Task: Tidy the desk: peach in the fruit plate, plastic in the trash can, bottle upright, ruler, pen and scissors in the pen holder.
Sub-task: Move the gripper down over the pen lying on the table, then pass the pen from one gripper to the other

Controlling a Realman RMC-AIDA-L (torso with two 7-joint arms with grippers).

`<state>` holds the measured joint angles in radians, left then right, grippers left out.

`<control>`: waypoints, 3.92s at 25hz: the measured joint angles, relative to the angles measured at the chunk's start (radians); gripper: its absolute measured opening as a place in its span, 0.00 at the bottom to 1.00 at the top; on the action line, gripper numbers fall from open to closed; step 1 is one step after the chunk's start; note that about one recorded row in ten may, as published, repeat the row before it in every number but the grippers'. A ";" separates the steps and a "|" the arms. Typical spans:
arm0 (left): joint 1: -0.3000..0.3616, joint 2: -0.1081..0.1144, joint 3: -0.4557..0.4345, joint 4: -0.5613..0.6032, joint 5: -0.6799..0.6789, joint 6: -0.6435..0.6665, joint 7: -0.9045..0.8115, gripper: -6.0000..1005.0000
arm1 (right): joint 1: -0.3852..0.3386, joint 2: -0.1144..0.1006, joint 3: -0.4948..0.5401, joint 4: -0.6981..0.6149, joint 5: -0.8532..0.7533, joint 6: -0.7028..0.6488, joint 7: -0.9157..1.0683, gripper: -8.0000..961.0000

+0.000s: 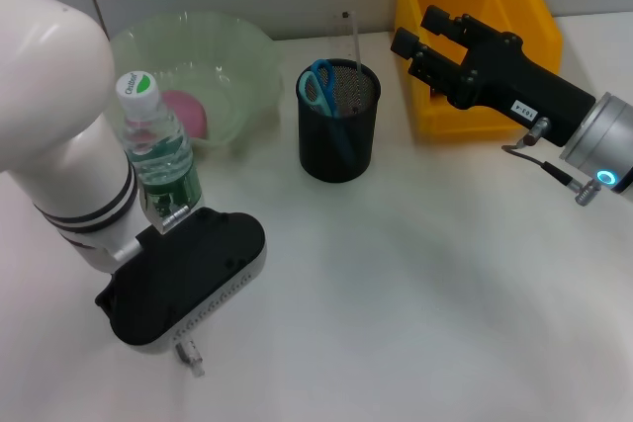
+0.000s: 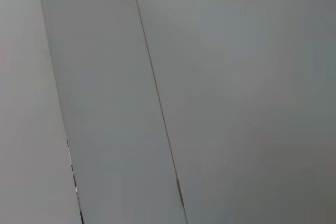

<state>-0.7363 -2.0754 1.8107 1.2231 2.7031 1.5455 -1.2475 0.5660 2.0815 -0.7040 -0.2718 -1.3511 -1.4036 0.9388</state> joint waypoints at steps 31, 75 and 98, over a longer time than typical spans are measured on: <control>0.007 -0.003 0.005 -0.037 -0.001 -0.030 0.043 0.31 | 0.000 0.000 -0.012 -0.006 0.000 0.000 0.010 0.63; 0.005 0.007 -0.720 0.066 -0.577 0.317 -0.300 0.14 | -0.051 -0.009 -0.013 -0.082 -0.051 -0.042 0.193 0.63; 0.336 0.002 -0.411 0.065 -1.259 -0.236 -0.423 0.14 | -0.103 -0.066 -0.013 -0.237 -0.275 -0.335 0.332 0.63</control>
<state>-0.4006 -2.0733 1.3996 1.2880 1.4443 1.3091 -1.6707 0.4628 2.0155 -0.7170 -0.5089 -1.6262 -1.7391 1.2711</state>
